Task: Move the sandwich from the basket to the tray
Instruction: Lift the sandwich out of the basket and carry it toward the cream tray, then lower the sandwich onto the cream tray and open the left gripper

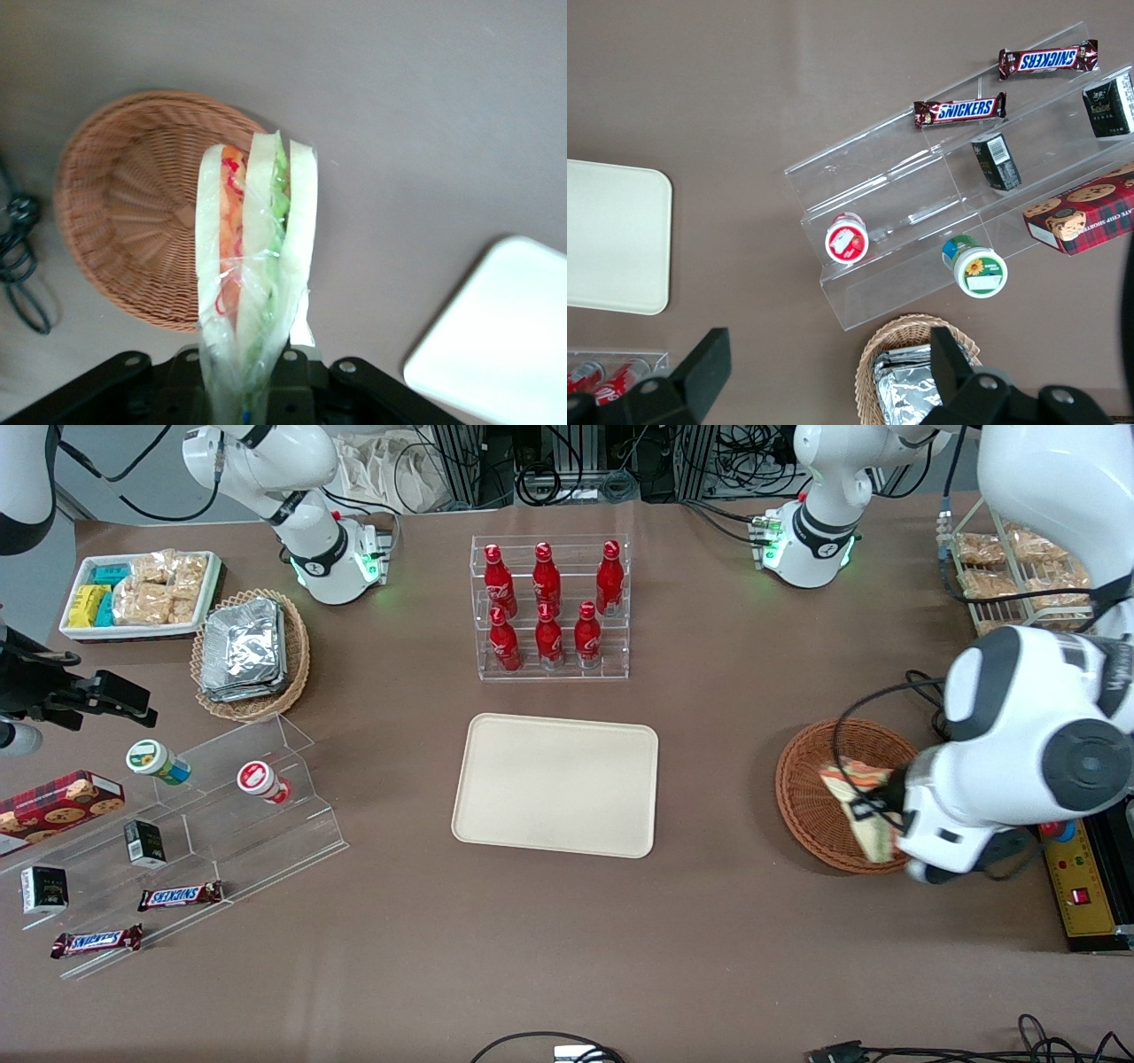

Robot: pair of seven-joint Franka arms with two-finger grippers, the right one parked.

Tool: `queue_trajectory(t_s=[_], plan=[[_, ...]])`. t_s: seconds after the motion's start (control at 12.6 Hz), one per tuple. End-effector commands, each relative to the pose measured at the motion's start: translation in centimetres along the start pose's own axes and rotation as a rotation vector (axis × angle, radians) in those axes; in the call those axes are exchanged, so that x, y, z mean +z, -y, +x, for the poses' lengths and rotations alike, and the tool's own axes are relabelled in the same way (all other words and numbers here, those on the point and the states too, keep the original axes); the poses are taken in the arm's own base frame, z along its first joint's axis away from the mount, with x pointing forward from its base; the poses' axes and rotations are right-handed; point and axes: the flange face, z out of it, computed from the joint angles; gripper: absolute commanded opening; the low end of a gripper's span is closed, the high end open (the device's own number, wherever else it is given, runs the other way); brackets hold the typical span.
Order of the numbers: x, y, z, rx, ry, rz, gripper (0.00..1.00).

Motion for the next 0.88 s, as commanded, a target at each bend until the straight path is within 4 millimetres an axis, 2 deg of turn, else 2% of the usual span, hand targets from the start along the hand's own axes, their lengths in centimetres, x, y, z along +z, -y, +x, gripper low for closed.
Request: queue_trajectory(t_s=[0.0,0.08,0.16,0.24,0.4,0.64,0.72,0.8], plan=[[2.1,-7.8,-2.5,0.18,-0.005,-0.022,0.04],[4.0,-11.7,-3.8,0.231,-0.013,-0.024,0.05],[6.0,-14.6,-4.7,0.261,-0.011,-0.029,0.06],[8.6,-16.6,-4.8,0.262,-0.002,-0.043,0.06],[12.5,-20.9,-6.5,0.312,-0.005,-0.056,0.06],[17.5,-25.1,-9.4,0.392,0.006,-0.021,0.07],[19.3,-25.1,-9.4,0.404,-0.002,0.023,0.08],[20.7,-25.3,-9.5,0.407,-0.003,0.045,0.14]])
